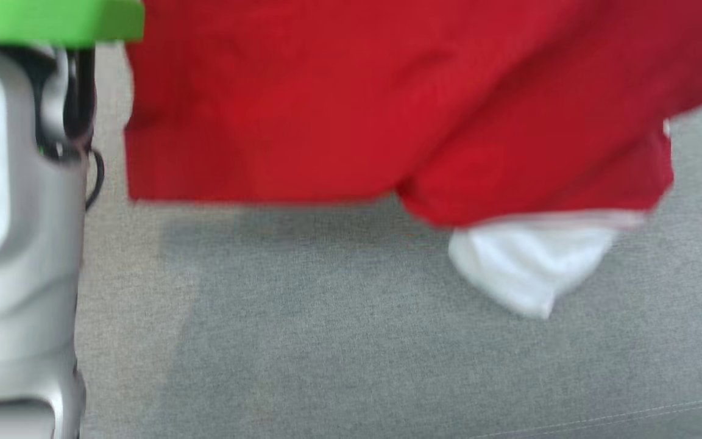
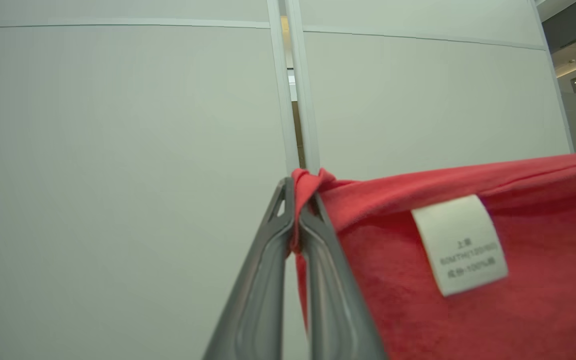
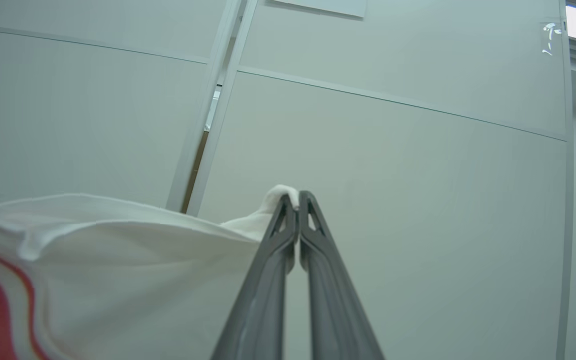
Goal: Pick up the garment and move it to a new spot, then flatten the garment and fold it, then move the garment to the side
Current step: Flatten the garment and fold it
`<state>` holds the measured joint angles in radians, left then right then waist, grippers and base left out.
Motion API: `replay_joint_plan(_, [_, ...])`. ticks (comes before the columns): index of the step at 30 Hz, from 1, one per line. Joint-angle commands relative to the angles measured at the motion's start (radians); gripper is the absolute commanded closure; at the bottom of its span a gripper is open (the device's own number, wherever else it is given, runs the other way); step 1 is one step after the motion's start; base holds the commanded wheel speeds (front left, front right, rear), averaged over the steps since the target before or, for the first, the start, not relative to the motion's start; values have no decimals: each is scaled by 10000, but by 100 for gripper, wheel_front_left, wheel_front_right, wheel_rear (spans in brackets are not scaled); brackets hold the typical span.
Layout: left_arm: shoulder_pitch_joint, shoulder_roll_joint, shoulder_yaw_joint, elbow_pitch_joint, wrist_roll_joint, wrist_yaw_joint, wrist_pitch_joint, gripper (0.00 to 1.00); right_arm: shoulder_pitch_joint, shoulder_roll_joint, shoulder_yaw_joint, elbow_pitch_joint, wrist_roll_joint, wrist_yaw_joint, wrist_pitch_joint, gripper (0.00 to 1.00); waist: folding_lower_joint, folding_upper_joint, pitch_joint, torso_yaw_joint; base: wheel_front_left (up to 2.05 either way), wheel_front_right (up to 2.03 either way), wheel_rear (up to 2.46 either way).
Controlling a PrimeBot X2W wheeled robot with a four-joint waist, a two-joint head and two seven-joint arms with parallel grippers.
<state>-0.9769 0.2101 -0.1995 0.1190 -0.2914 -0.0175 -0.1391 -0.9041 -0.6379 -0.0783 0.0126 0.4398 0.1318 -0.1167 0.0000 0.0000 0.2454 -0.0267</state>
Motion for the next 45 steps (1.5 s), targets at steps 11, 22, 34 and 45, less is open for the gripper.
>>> replay_joint_plan(11, [-2777, -376, 954, 6492, -913, -120, -945, 100, -3458, 1117, 2338, 4682, 617, -23, -907, 100, 0, 0, 808, -311, 0, 0, 0])
replay_joint_plan(22, [-538, -1191, 1852, 10887, -2500, -587, -784, 100, -26, 2424, 3961, 7421, 2241, -21, -1474, 100, 0, 0, 1374, -263, 0, 0, 0])
replay_joint_plan(34, [3504, -1192, 2161, 8082, -1536, -463, -1245, 100, 5239, 2971, 2553, 5161, 2654, -23, -1491, 100, 0, 0, 645, -205, 0, 0, 0])
replay_joint_plan(45, [8556, -1506, 2657, 3056, -596, 205, -1251, 100, 9561, 3685, 963, 1797, 1501, -28, -1493, 100, 0, 0, -506, -185, 0, 0, 0])
